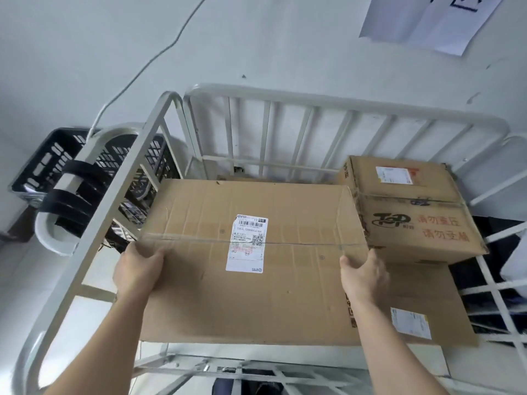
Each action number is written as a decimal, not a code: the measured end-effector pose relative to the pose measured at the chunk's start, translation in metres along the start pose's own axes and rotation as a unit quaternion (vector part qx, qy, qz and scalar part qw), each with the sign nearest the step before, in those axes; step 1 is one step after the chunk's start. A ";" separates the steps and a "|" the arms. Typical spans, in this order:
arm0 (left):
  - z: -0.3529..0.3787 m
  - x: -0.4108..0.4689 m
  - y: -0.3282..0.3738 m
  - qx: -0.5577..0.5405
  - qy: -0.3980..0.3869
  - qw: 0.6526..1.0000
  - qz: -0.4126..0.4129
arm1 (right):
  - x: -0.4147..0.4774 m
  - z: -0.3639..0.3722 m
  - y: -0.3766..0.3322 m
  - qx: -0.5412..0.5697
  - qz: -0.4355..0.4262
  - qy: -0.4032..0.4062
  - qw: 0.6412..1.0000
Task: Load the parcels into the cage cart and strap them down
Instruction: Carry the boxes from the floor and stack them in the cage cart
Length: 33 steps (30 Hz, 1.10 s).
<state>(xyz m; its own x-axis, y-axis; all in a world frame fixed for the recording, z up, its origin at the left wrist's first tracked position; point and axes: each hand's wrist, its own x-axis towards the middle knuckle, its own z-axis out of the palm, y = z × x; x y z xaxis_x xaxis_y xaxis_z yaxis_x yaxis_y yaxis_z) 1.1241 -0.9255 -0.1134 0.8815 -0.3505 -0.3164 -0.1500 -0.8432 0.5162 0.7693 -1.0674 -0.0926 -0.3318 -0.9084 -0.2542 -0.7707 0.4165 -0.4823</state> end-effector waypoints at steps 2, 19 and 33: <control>0.017 0.012 -0.010 0.000 -0.006 1.000 -0.008 | 0.004 0.020 0.007 -0.015 0.016 -0.014 1.000; 0.179 0.074 -0.096 -0.011 -0.036 0.998 -0.050 | 0.052 0.189 0.101 -0.070 0.119 -0.057 0.989; 0.204 0.042 -0.131 -0.062 0.025 0.994 -0.087 | 0.042 0.209 0.141 -0.035 0.148 0.012 0.988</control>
<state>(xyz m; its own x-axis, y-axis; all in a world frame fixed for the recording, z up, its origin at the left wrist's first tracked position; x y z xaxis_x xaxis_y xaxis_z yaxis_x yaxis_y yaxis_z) 1.0895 -0.9124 -0.3564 0.9110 -0.1797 -0.3712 0.0612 -0.8312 0.5526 0.7605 -1.0399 -0.3464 -0.5605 -0.7483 -0.3549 -0.6736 0.6612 -0.3303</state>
